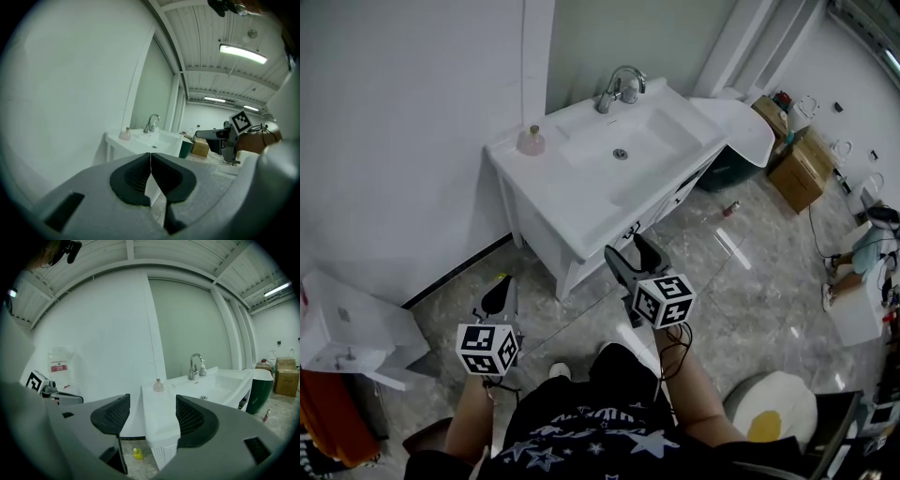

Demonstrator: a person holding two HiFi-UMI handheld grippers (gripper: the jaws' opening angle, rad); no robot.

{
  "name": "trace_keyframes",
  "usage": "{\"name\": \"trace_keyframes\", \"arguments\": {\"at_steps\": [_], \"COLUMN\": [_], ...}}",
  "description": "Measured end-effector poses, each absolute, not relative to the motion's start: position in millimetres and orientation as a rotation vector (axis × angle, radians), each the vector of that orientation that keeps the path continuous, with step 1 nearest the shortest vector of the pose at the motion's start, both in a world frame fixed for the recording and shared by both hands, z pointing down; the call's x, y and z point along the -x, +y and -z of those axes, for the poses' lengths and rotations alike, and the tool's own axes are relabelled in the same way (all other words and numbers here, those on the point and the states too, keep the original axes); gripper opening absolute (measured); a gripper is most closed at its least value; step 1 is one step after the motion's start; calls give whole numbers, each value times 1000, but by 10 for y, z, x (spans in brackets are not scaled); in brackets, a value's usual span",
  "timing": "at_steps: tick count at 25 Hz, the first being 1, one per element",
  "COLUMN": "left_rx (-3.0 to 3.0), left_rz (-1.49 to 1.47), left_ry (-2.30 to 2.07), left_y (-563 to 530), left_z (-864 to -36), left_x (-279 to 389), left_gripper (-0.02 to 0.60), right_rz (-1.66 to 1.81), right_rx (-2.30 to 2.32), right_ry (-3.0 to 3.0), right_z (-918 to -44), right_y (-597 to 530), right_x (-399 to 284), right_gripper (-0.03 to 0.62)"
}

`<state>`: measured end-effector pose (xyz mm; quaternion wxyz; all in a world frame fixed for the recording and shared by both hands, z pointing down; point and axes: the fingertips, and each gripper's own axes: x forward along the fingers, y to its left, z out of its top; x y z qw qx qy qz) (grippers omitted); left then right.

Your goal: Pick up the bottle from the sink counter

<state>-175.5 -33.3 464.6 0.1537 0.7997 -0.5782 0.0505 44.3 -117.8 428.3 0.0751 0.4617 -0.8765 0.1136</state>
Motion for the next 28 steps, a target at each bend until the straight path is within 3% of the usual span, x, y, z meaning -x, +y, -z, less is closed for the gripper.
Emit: {"name": "trace_keyframes", "arguments": {"at_steps": [13, 28], "left_rx": [-2120, -1833], "left_rz": [-170, -201], "left_ry": [-1875, -2121], "left_y": [-1200, -2460], "left_z": [-4699, -4664], "left_x": [2061, 2208], "left_gripper": [20, 20], "right_rz": [-380, -295], "right_rx": [-1218, -704], "right_ry": [-2757, -2790], "right_z": [-4371, -4689], "right_y": [-2772, -4554], "right_x": [-9, 988], "right_gripper": [291, 261]}}
